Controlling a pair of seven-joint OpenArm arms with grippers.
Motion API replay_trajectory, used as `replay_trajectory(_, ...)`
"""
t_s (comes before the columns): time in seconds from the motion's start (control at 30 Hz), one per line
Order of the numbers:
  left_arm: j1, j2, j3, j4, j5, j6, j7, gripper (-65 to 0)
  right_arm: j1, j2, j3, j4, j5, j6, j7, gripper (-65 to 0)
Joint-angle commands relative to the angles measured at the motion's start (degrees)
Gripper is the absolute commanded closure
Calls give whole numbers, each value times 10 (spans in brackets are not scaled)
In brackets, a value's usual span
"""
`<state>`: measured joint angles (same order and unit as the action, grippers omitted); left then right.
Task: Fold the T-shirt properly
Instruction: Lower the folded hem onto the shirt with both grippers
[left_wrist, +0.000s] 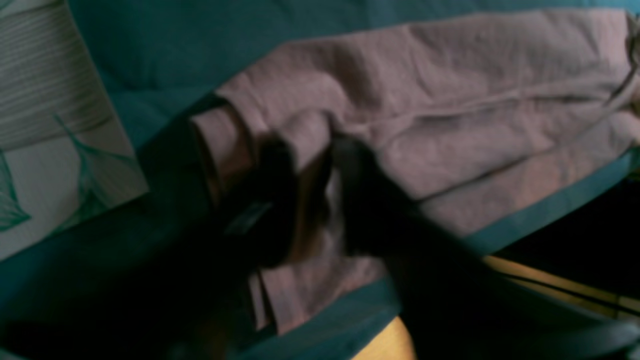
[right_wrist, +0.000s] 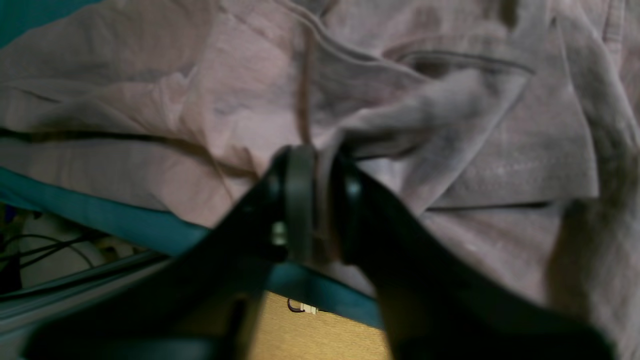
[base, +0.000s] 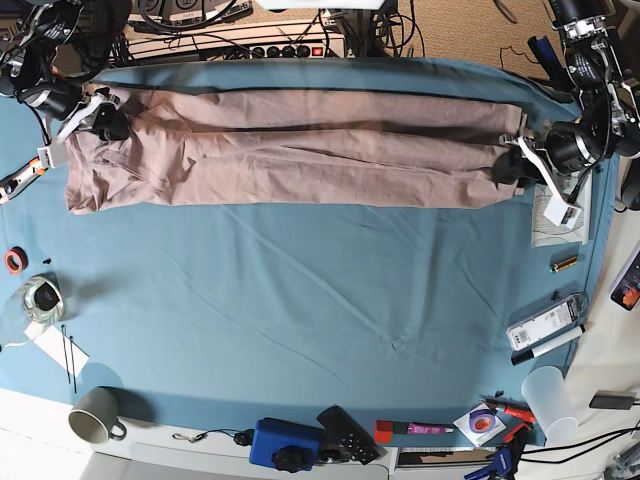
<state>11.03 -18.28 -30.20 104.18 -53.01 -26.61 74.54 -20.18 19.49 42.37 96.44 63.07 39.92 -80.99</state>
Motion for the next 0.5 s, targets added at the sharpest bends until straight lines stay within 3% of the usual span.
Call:
replay_trajectory(0.0,2,-9,-4,9,-10,8,-9,-320,2,12,5,9,14,1,10,-172)
replay_trajectory(0.1,14,-9,-4,9,-7,13,-12,-400,2,12,5,9,14,1,10,-189)
replay_trajectory(0.27,33,-6,-3,9,23,40,-51,-400,2,12,5,9,16,1,10,-189)
replay_trajectory(0.47,33,5,-3,4,89,111,-86,-399,2,12,6,9,16,1,10,-189)
